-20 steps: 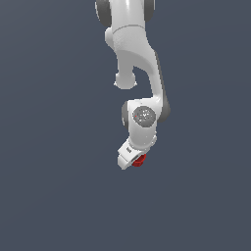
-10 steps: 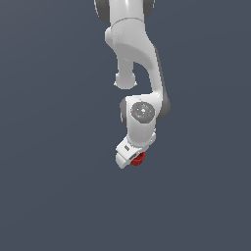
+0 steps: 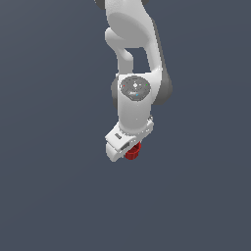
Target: Pick up the object and move it to a goal position.
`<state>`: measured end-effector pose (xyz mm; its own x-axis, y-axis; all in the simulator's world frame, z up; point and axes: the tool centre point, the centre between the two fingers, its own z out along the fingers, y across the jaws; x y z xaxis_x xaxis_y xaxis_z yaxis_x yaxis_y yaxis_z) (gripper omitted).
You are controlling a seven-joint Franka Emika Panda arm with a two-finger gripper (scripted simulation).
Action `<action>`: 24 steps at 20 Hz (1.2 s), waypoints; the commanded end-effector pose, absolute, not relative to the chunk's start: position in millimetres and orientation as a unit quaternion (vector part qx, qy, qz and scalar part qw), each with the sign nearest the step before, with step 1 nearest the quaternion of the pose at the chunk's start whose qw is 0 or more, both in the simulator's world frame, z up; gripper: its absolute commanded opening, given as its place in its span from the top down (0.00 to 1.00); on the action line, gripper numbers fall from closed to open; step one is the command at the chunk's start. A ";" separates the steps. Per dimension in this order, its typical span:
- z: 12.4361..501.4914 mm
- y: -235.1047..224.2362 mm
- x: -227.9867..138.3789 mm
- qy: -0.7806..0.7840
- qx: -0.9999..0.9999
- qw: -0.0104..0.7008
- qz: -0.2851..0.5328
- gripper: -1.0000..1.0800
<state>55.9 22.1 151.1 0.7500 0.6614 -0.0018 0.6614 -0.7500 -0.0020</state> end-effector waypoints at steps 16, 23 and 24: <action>339.6 -37.5 76.0 -0.354 -0.935 0.001 0.000 1.00; 381.3 -51.3 82.5 -0.353 -0.935 0.000 0.000 1.00; 385.2 -52.6 83.2 -0.353 -0.936 0.000 0.000 1.00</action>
